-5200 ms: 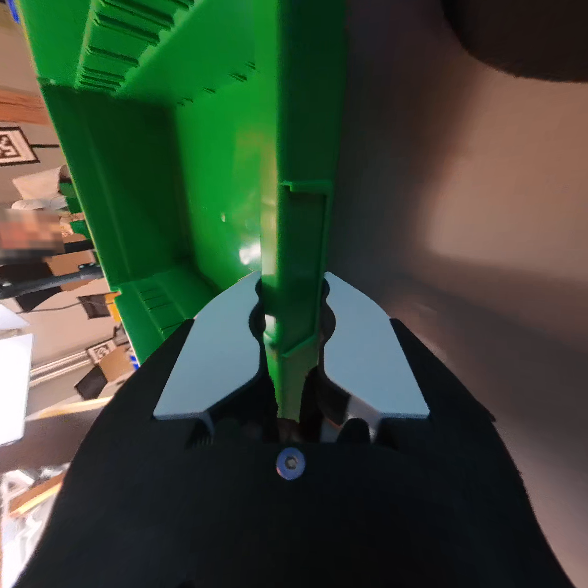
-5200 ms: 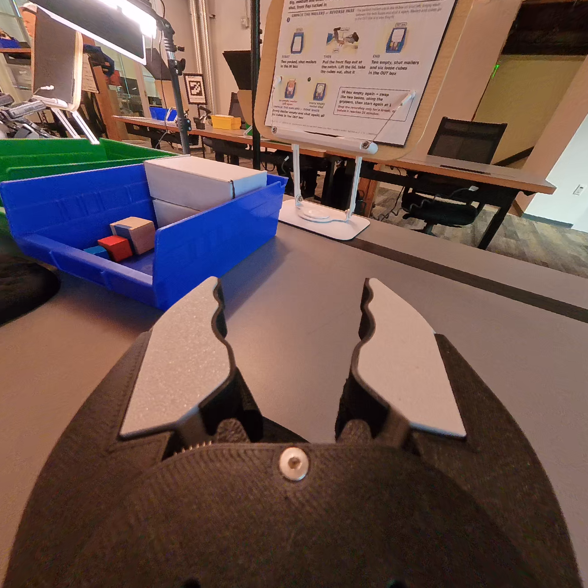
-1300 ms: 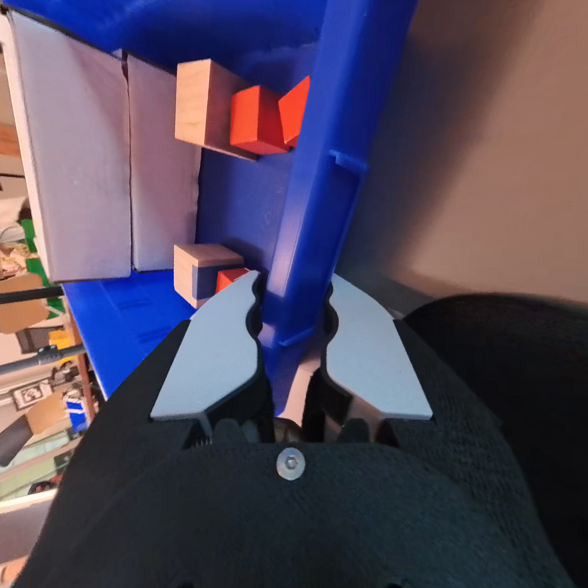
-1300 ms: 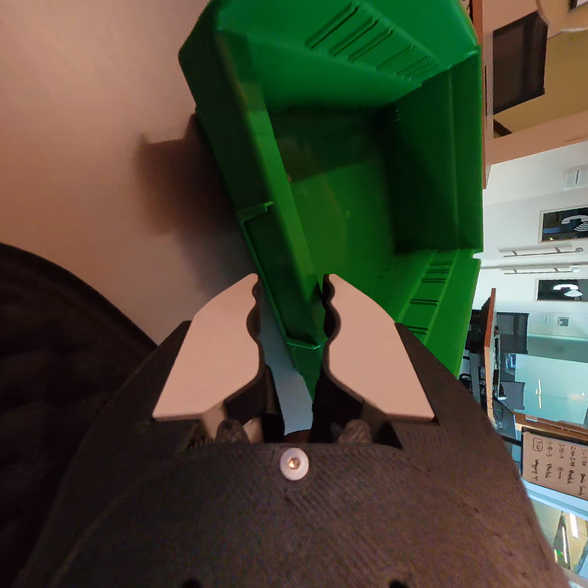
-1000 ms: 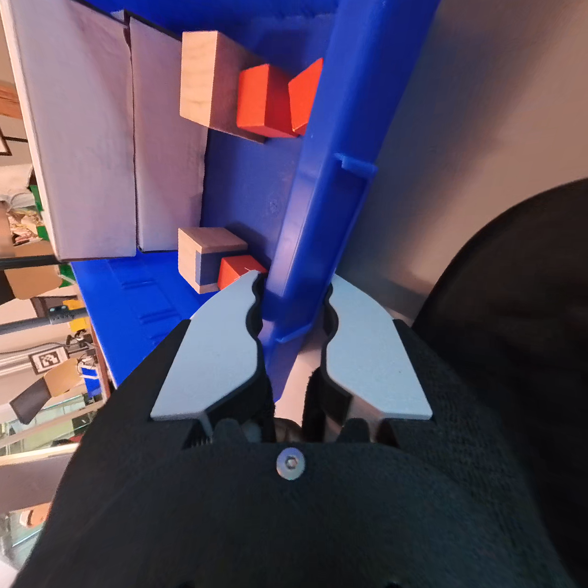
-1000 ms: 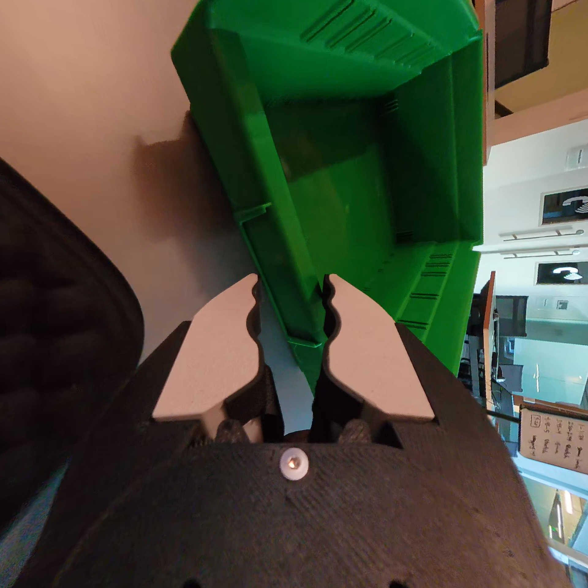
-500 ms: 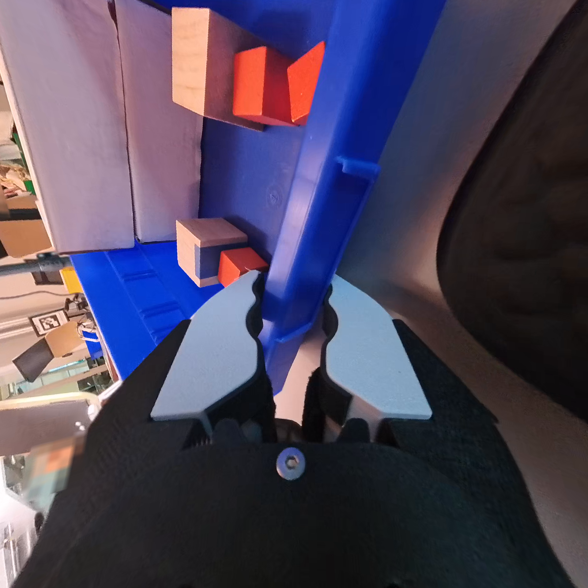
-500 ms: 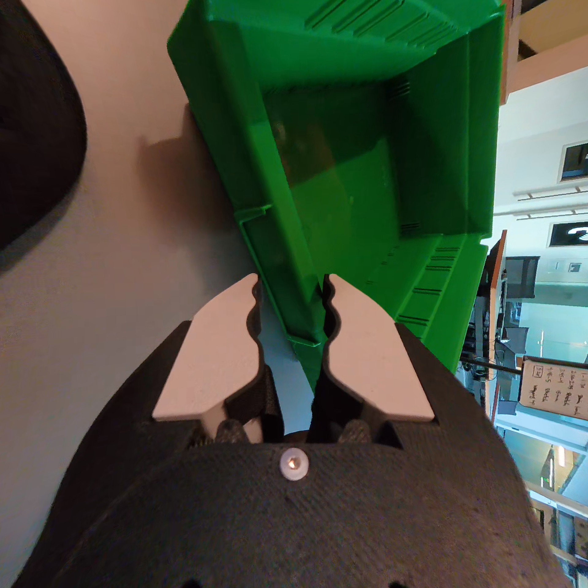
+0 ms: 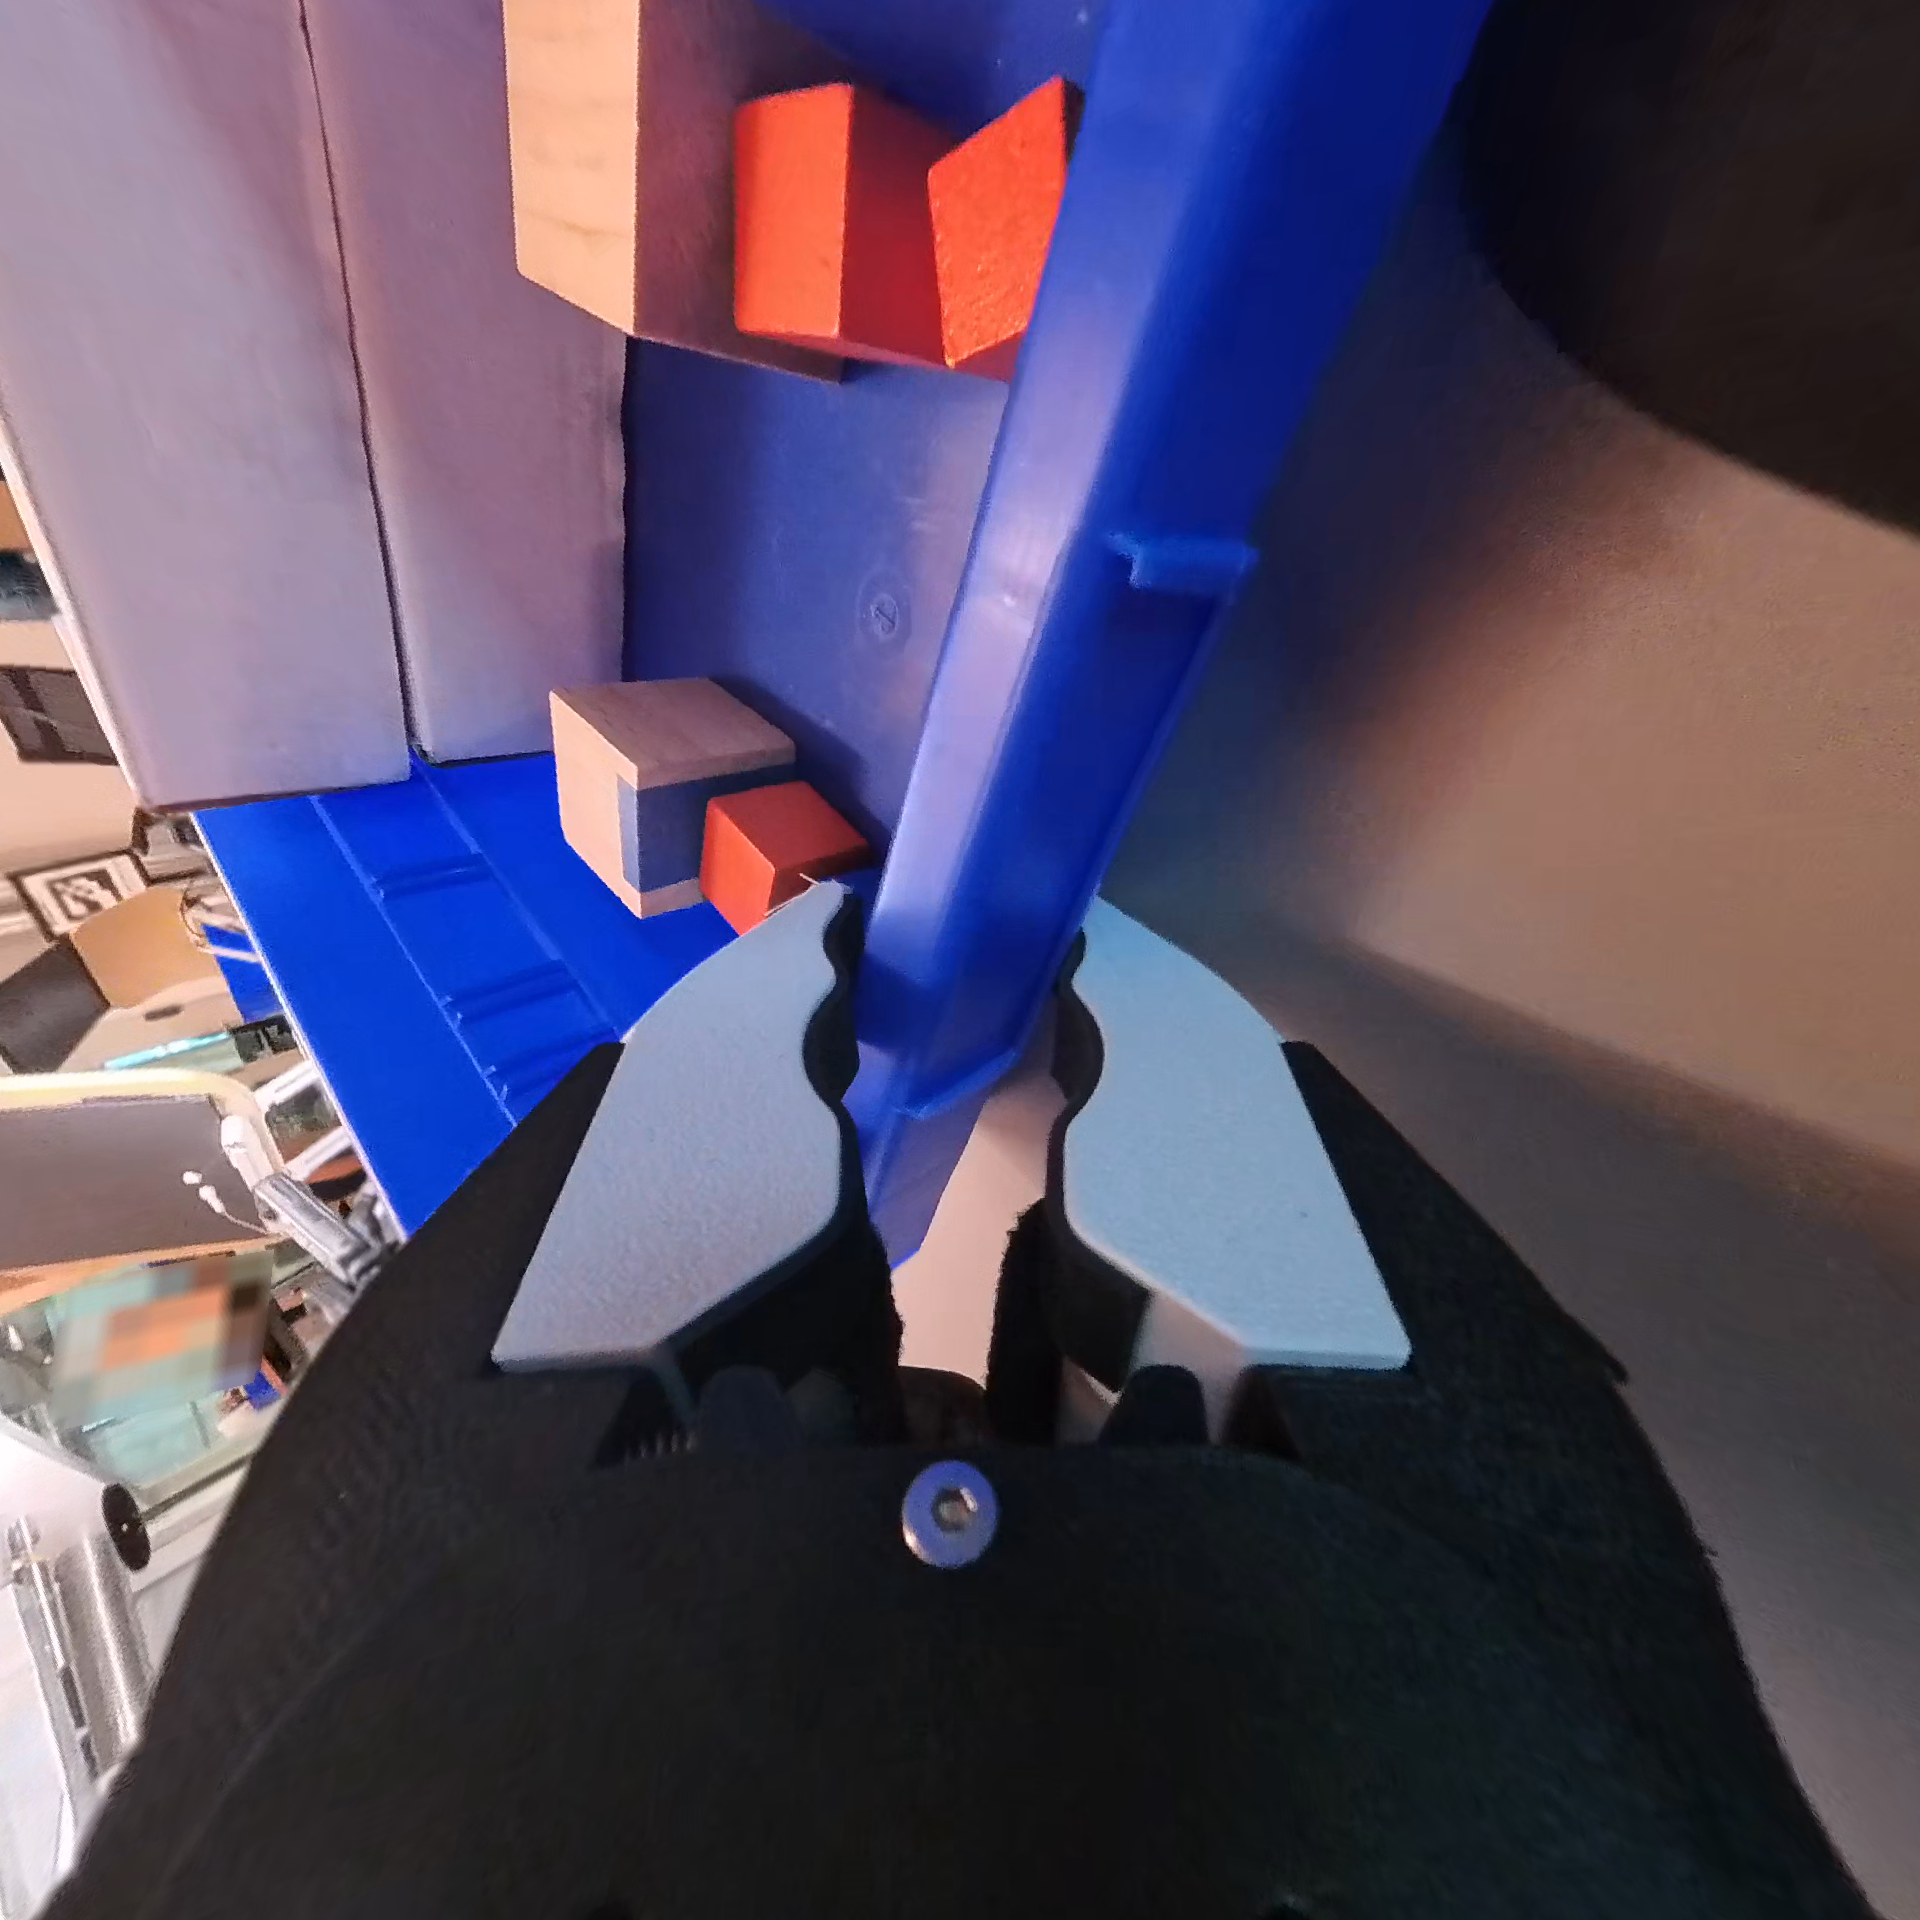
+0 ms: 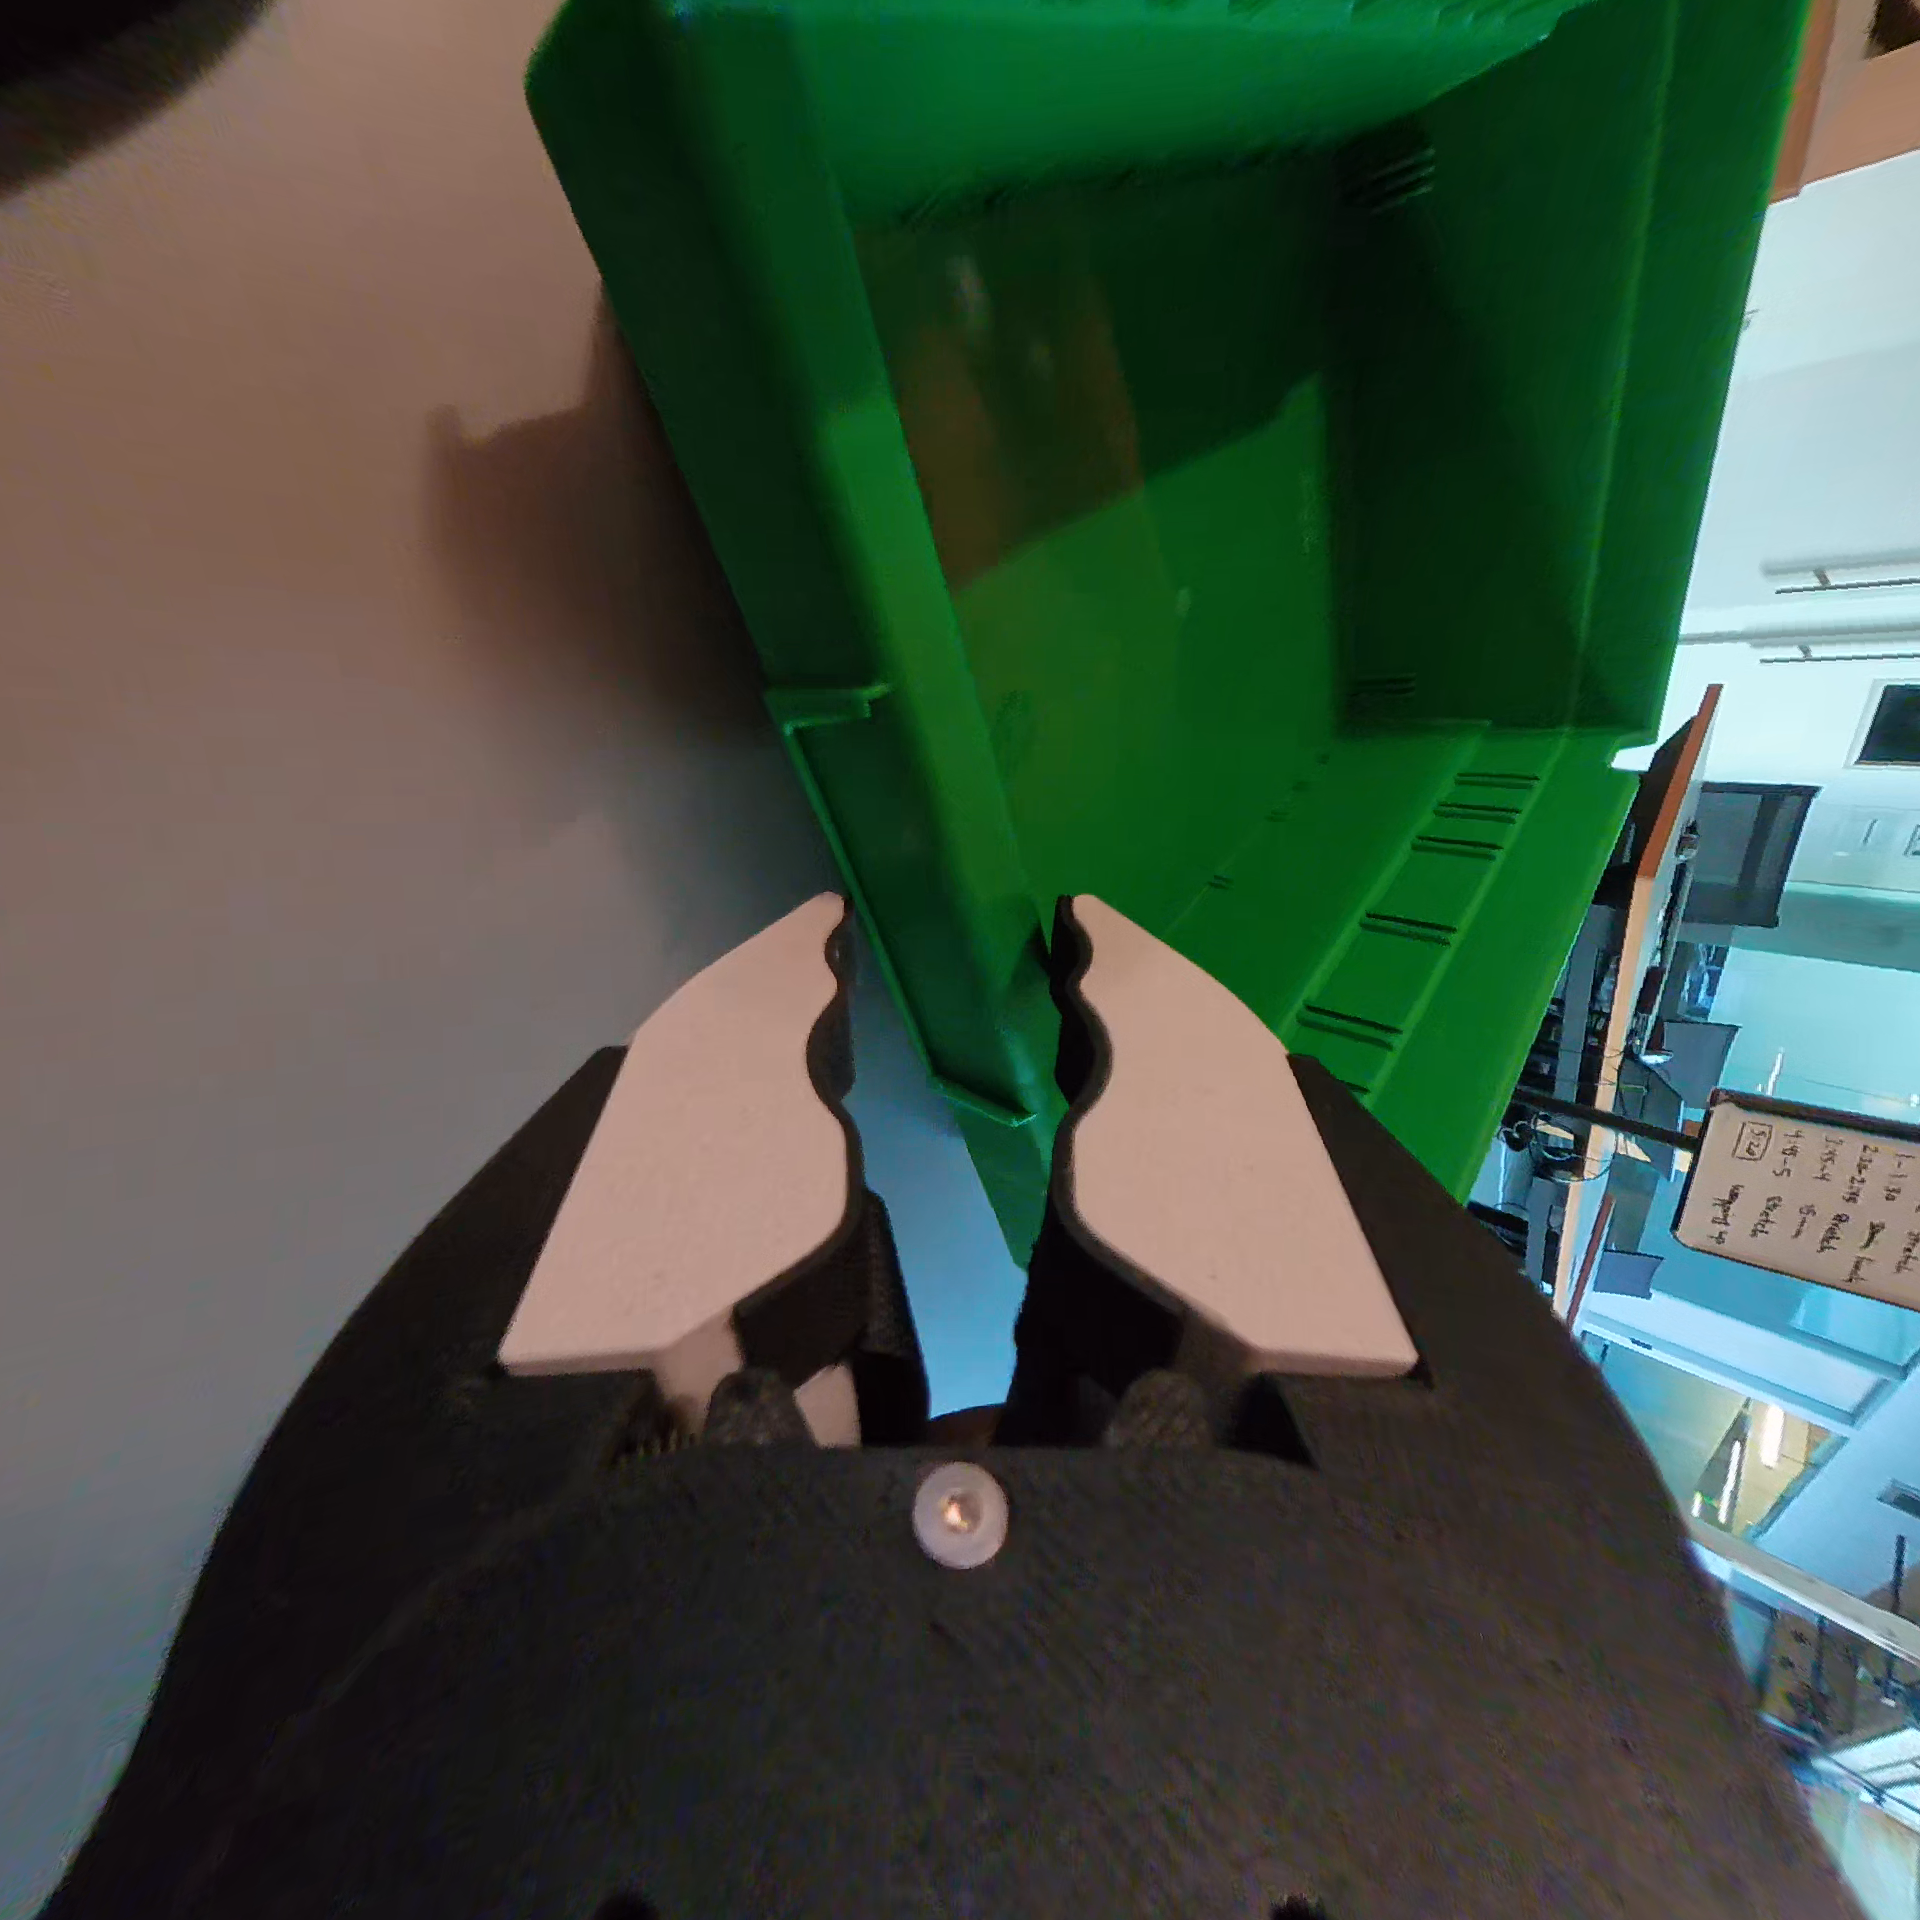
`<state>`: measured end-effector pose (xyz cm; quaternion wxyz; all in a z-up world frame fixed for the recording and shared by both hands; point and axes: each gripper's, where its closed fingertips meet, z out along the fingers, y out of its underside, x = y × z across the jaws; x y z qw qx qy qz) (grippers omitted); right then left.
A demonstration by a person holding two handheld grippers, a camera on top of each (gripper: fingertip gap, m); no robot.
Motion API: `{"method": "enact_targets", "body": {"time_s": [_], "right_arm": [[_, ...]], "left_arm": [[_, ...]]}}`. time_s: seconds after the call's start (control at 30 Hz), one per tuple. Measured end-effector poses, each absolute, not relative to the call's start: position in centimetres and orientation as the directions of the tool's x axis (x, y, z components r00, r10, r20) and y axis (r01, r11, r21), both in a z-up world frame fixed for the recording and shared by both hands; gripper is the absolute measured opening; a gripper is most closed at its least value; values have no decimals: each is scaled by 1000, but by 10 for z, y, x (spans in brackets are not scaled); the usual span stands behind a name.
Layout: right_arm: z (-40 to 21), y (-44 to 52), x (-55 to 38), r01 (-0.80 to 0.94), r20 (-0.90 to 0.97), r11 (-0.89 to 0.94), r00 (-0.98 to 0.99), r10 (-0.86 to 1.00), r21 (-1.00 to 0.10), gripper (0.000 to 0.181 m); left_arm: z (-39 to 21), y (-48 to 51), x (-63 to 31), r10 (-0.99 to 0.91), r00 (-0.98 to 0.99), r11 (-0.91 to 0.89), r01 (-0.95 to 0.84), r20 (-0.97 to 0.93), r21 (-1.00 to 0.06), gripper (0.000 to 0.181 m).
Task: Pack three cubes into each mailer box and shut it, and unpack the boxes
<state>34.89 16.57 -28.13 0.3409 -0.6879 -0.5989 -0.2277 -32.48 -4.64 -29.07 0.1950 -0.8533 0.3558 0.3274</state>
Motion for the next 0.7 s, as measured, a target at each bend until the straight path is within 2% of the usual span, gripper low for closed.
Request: {"method": "enact_targets", "body": {"time_s": [0.17,0.7], "right_arm": [[-282,156,365,990,695,-67,136,706,-126,36],[-283,143,384,992,642,-116,124,757,-54,36]], "left_arm": [[-291,-68,-336,-478,542,-703,-708,-691,-69,34],[-290,-127,-358,-550,527,-725,-687,-648,57,33]]}}
